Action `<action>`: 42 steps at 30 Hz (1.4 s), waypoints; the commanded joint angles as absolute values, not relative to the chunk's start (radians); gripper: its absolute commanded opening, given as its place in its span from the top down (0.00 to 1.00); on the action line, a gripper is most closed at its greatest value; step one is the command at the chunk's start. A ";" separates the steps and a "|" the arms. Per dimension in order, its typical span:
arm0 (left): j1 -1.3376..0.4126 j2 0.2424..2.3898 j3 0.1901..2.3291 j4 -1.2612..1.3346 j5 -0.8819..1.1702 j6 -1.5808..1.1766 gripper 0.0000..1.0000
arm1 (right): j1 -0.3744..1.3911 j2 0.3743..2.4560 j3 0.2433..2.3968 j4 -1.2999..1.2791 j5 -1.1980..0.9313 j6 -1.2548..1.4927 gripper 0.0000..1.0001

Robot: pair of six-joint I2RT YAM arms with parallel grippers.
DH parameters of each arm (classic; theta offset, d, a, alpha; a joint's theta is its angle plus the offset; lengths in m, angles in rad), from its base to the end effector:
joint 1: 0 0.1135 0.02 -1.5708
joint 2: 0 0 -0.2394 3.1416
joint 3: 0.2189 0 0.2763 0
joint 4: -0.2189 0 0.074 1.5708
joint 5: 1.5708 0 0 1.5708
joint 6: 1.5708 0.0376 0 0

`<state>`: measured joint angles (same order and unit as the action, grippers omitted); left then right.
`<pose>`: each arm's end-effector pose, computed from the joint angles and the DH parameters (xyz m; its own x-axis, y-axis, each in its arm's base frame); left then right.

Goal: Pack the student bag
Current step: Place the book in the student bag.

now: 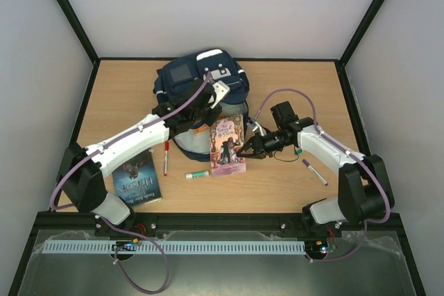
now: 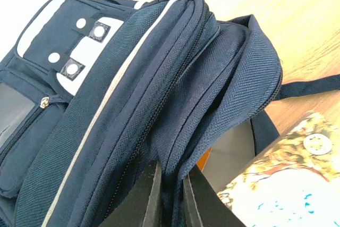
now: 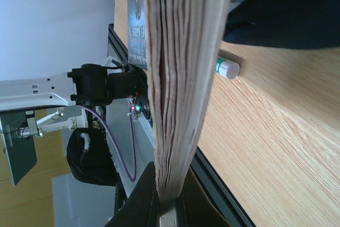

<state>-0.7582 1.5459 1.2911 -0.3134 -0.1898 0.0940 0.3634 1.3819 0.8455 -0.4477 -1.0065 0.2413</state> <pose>0.2834 -0.2587 0.2832 -0.3364 0.4456 -0.8296 0.5940 0.7840 0.1802 0.2594 0.1326 0.1840 -0.9058 -0.2077 -0.3694 -0.4231 0.3947 0.8156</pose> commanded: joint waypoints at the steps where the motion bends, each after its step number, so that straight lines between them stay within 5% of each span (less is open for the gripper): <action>1: -0.769 1.477 1.262 -0.135 -0.102 0.109 0.98 | 0.402 1.441 0.920 -0.463 -1.045 0.221 0.99; 31: -0.704 1.411 1.209 -0.097 -0.059 0.106 0.98 | 0.454 1.965 1.223 -0.449 -0.990 0.063 0.99; 42: -0.704 1.393 1.190 -0.089 -0.053 0.104 0.97 | 0.451 1.865 1.207 -0.373 -0.852 0.109 0.65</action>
<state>-0.6907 1.4582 1.1770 -0.2142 -0.1051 0.1070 0.4473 1.9308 1.2053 -0.3691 -0.9249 0.1123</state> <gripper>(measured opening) 0.083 0.295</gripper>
